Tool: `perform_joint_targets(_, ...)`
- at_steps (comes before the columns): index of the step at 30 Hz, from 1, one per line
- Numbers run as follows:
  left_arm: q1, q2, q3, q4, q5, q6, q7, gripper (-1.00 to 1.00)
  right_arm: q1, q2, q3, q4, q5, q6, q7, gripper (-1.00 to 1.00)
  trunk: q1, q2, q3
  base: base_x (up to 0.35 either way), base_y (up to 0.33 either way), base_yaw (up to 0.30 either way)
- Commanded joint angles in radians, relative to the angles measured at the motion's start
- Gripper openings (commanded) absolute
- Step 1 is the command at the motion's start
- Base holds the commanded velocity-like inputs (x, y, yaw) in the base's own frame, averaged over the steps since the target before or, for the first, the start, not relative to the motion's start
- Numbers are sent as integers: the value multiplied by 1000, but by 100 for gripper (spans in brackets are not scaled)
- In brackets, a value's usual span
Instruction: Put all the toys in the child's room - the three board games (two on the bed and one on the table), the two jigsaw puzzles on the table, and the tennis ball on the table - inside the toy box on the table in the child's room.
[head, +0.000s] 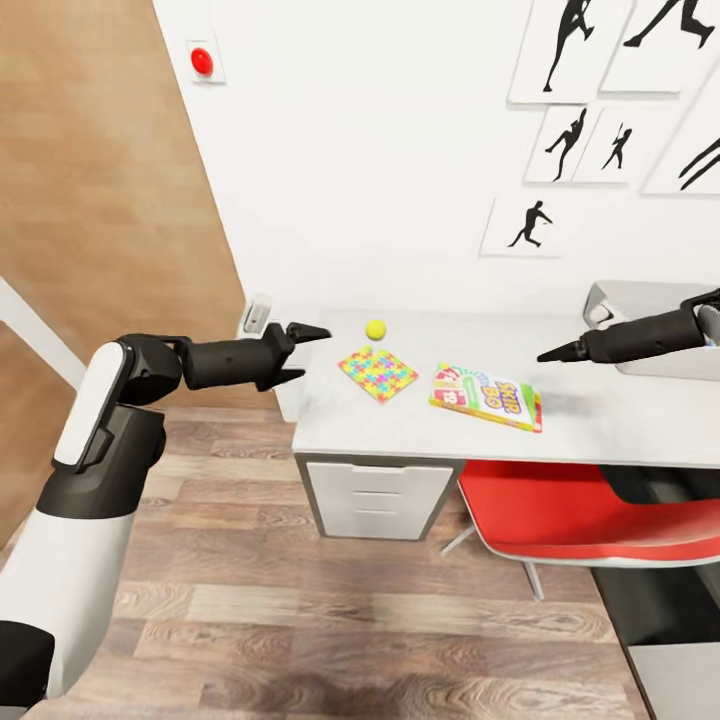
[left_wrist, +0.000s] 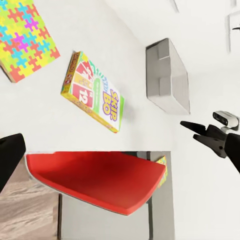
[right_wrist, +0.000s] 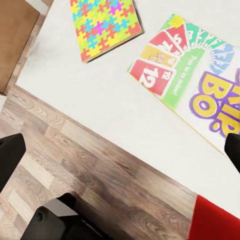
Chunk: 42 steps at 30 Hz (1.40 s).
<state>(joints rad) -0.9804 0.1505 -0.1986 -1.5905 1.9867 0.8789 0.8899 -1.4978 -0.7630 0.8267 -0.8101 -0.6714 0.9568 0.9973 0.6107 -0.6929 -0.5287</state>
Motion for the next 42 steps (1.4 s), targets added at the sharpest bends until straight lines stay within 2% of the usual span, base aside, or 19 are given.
perform_joint_targets(1,12,3,0,-2,9,-2,10,100,4,5,5,0,-4,4,1,100,0,-1,0,-3,14,8)
perform_joint_targets(8,58,21,6,-7,-4,-3,9,100,30,26,5,0,-4,3,1,100,0,-1,4,86,8,5)
perform_joint_targets(13,89,33,19,-8,-39,-3,5,100,50,43,5,0,-4,2,1,100,0,-1,5,220,4,2)
perform_joint_targets(21,122,38,32,-8,-63,-3,-12,100,67,55,5,1,-4,0,0,100,0,-1,6,285,22,1)
perform_joint_targets(42,184,41,72,-8,-78,-3,-38,100,110,67,3,8,-3,-7,-6,100,0,-1,6,313,116,0)
